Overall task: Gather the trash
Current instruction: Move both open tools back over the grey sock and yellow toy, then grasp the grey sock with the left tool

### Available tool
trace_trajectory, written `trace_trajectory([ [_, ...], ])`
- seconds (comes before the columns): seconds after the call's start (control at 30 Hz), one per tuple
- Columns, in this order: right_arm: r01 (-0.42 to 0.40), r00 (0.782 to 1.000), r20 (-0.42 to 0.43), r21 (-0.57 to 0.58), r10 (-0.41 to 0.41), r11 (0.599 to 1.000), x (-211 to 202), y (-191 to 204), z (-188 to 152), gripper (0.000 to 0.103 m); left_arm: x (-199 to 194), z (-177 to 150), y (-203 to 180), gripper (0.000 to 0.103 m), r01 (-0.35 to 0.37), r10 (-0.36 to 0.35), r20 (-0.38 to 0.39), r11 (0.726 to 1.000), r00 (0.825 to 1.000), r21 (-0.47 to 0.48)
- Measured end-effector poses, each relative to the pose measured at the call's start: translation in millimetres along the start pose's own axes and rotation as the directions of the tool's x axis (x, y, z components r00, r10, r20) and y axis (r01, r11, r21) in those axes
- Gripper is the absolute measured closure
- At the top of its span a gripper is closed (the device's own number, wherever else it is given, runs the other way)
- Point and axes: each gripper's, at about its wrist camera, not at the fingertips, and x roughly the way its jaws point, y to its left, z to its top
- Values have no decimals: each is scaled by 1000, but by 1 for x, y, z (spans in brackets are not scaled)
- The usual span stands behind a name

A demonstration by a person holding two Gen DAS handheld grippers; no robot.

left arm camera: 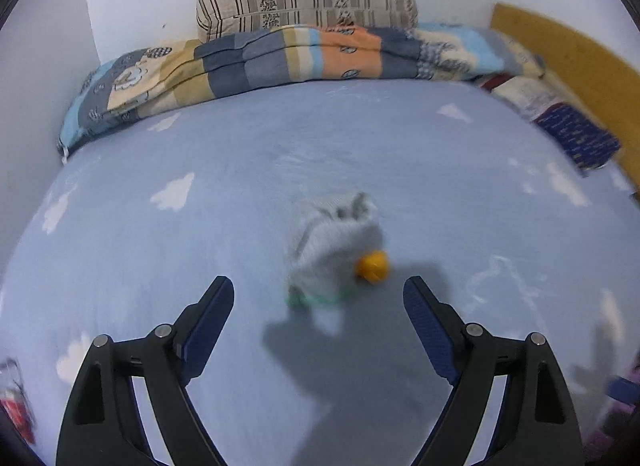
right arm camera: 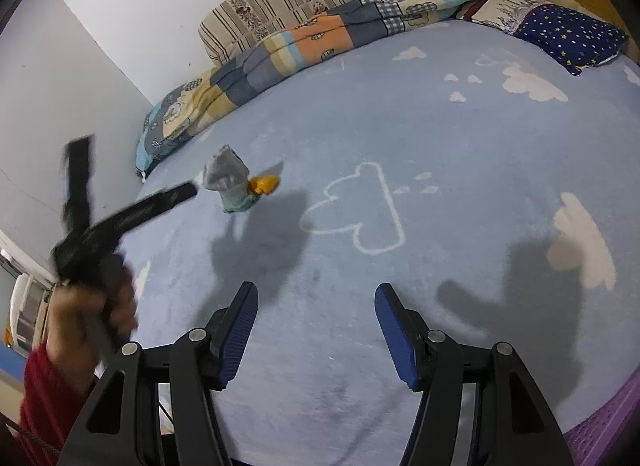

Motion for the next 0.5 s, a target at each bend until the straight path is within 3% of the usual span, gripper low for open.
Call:
trace_trajectory([
  [0.17,12,1000,12,29,-13,999,-6,-16,0,39,47,17,-10,20,-51,51,3,999,999,17],
  [0.2,17,1000,16,34,-18,999,-7,-19,1,39,54,19,-9,47,-50,50,-7,999,999,20],
  [0.27,17,999,27,46,-18,999,-10,-22,1,39,66,20,-4,83,-47,47,-55,999,997,-4],
  [0.33,13,999,37,48,-15,999,-12,-23,2,39,66,19,9,86,-15,10,-71,998,997,-68],
  [0.5,-3,999,39,21,2,1000,-11,-17,3,39,19,7,38,88,18,-25,-42,988,999,-153],
])
